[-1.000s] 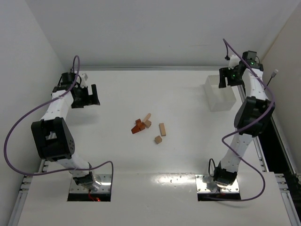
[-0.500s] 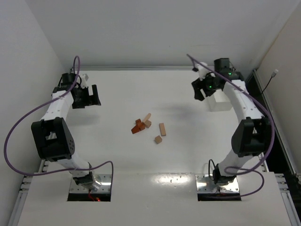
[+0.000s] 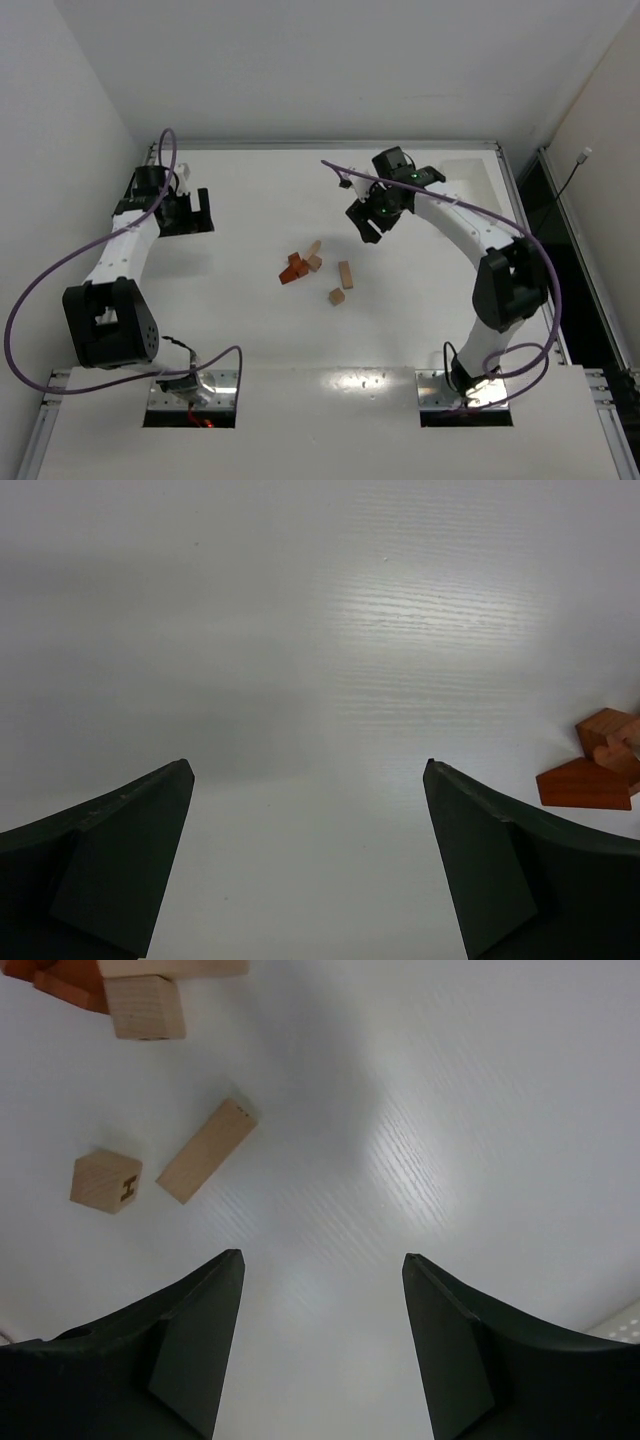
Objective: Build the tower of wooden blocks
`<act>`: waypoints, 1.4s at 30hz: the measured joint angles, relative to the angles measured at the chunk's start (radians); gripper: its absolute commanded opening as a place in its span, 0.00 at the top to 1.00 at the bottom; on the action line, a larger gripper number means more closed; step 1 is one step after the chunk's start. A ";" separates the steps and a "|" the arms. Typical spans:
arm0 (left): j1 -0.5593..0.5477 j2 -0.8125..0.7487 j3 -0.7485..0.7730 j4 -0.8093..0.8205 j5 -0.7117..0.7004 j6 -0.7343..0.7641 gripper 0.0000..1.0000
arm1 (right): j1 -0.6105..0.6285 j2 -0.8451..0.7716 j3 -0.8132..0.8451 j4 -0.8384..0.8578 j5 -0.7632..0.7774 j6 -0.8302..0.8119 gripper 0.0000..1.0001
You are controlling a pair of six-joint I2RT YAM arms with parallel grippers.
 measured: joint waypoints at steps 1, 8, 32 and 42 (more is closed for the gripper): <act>-0.001 -0.010 -0.006 0.002 -0.008 0.000 0.00 | 0.001 0.019 0.000 -0.003 0.013 0.022 0.40; -0.001 -0.022 -0.017 0.017 -0.052 -0.003 0.00 | 0.037 0.086 -0.001 -0.003 0.085 0.141 0.40; -0.033 -0.037 -0.026 0.015 -0.105 -0.003 0.00 | 0.198 0.195 0.078 0.045 0.164 0.293 0.45; -0.033 -0.037 -0.026 0.016 -0.113 -0.003 0.00 | 0.198 0.194 -0.111 0.021 0.145 0.398 0.42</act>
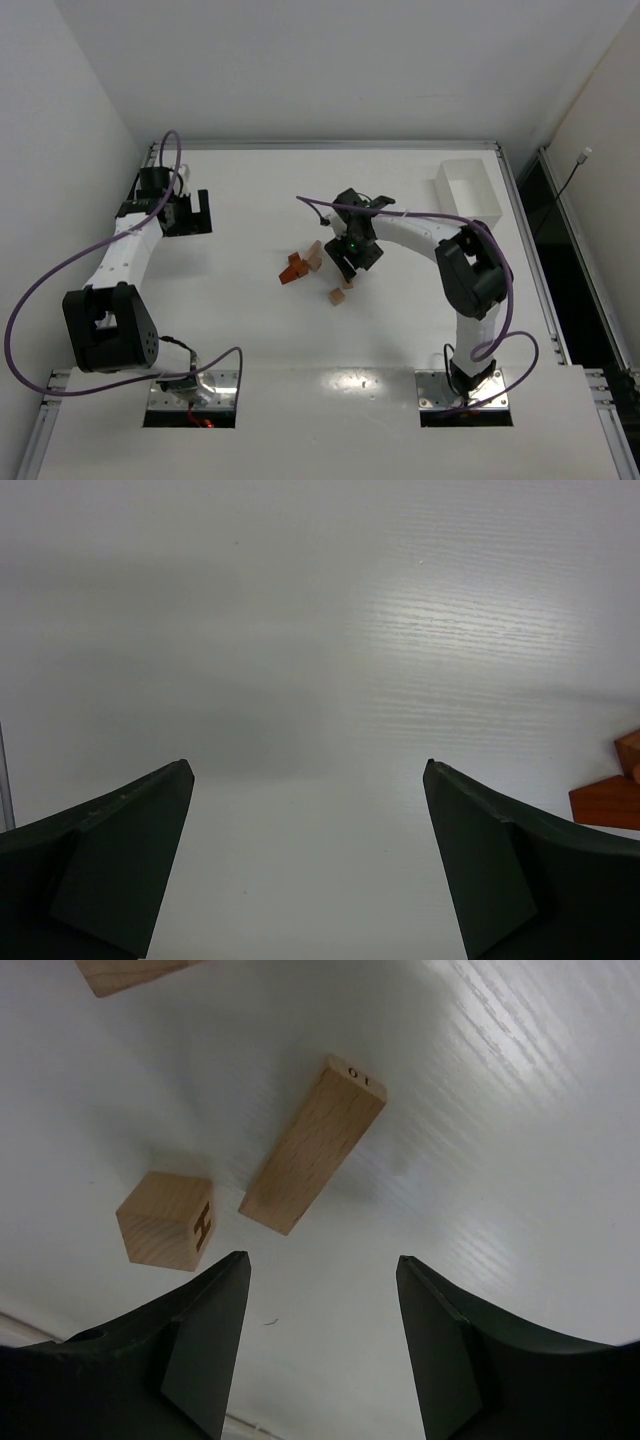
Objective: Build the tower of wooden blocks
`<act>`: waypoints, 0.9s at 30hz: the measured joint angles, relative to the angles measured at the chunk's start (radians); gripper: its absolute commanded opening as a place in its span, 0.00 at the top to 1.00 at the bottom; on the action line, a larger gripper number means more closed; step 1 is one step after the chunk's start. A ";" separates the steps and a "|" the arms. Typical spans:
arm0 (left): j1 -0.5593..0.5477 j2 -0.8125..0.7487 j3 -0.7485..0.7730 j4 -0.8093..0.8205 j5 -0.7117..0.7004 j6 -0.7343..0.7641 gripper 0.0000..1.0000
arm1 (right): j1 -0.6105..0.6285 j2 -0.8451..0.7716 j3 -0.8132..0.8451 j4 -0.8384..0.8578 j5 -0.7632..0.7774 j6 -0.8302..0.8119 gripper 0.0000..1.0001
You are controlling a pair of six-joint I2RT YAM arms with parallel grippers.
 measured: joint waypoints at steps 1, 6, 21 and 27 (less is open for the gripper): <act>0.000 0.000 0.000 0.000 0.000 0.000 0.00 | 0.000 0.000 -0.003 -0.002 -0.005 0.015 0.42; 0.000 0.000 0.000 -0.002 -0.014 0.000 0.00 | 0.003 0.001 0.008 -0.004 -0.019 0.090 0.41; 0.000 0.002 0.006 -0.027 -0.048 0.008 0.00 | 0.029 0.153 0.116 -0.018 0.093 0.275 0.49; 0.000 0.025 0.024 -0.033 -0.051 0.008 0.00 | 0.028 0.158 0.118 -0.023 0.118 0.303 0.52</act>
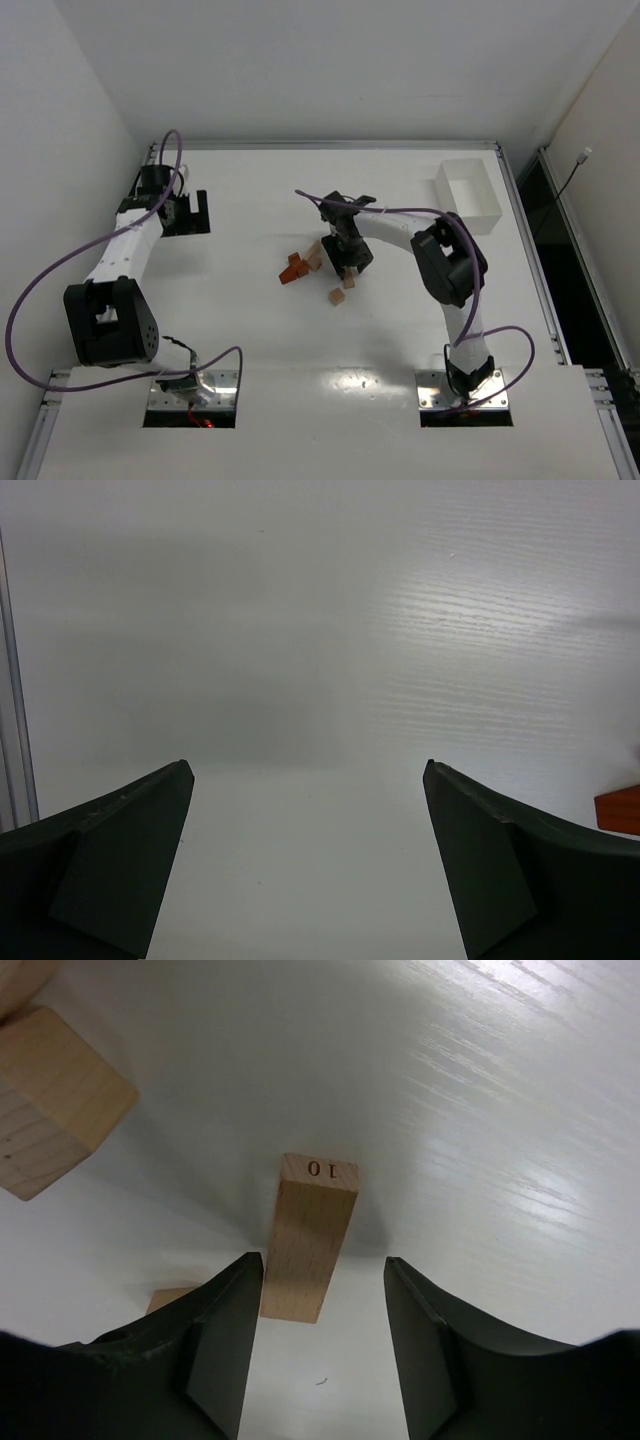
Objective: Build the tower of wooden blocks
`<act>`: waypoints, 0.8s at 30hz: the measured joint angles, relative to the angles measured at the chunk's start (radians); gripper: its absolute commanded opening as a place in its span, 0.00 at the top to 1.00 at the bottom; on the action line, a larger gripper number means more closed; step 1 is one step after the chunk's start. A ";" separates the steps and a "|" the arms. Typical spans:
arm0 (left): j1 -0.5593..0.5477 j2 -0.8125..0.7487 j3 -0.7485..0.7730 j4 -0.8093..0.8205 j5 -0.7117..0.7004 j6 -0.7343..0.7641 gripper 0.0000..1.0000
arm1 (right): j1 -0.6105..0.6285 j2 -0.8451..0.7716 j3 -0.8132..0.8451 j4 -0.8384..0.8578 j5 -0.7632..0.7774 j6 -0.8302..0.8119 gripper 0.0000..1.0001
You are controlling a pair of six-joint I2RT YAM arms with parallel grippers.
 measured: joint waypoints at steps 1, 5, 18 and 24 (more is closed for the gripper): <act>0.000 0.006 0.004 0.000 0.000 0.000 0.00 | -0.001 0.007 0.003 -0.002 -0.003 0.003 0.54; 0.000 0.027 0.028 -0.006 -0.005 0.002 0.00 | -0.006 0.039 0.014 -0.015 -0.018 0.015 0.60; 0.000 0.049 0.047 -0.013 -0.010 0.014 0.00 | -0.030 0.145 0.202 -0.083 -0.005 0.044 1.00; 0.000 0.049 0.047 -0.014 -0.024 0.014 0.00 | -0.069 0.181 0.312 -0.069 0.077 0.123 1.00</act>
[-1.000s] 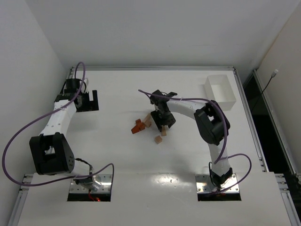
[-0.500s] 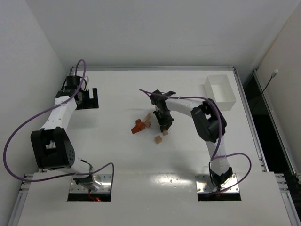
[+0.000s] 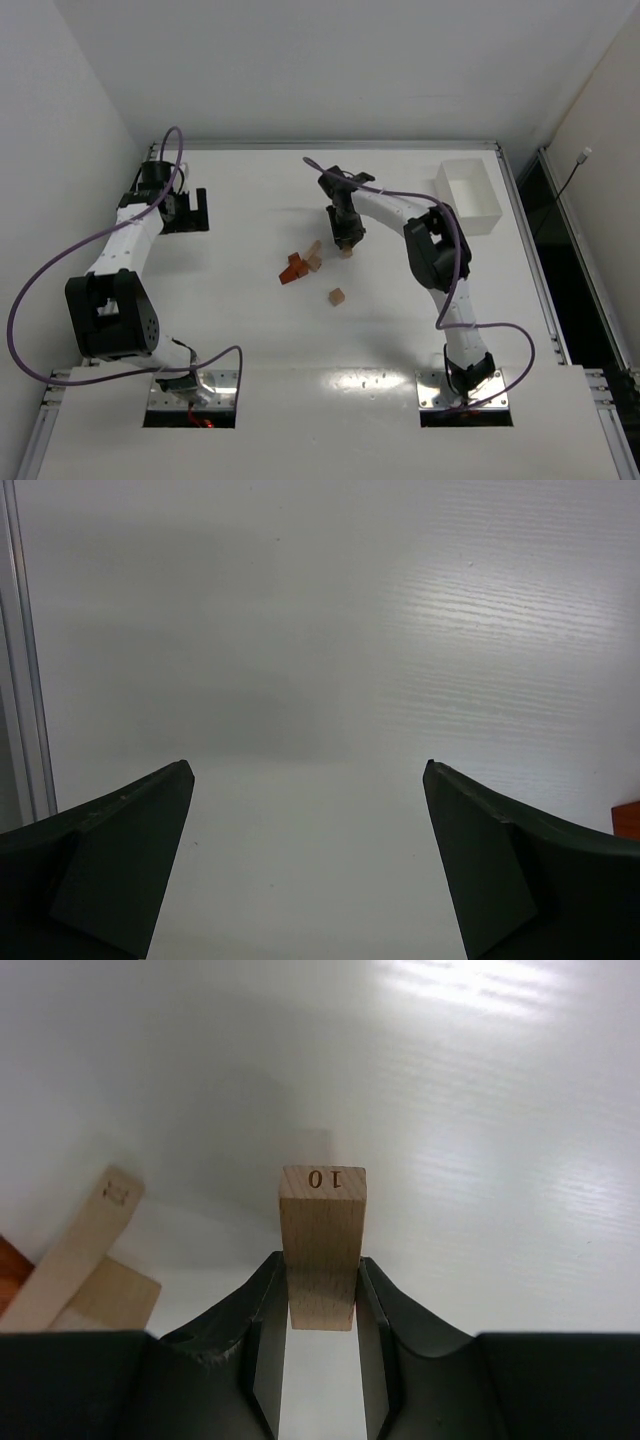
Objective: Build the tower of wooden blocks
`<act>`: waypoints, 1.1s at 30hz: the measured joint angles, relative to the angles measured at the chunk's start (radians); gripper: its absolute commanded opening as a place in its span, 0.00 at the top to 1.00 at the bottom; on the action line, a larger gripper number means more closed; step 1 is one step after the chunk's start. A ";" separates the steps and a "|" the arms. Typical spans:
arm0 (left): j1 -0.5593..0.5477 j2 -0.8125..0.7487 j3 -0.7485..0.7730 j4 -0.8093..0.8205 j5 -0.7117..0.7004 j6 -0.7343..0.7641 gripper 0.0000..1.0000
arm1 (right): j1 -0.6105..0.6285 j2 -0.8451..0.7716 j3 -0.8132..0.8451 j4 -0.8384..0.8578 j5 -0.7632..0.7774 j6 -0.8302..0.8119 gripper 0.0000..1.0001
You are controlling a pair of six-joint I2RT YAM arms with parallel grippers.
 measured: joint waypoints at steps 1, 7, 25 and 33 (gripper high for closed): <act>0.000 0.000 0.000 -0.002 -0.002 0.000 0.00 | -0.007 0.005 0.014 -0.001 0.008 0.014 1.00; 0.000 0.000 0.000 -0.021 -0.020 0.005 0.00 | -0.042 0.053 0.047 -0.012 -0.015 0.087 0.91; 0.000 -0.026 -0.018 -0.040 -0.024 0.023 0.00 | -0.065 -0.037 0.028 0.006 -0.140 -0.060 0.59; -0.010 -0.050 -0.060 -0.045 -0.006 0.035 0.00 | -0.049 -0.584 -0.282 0.286 -0.352 -0.498 0.42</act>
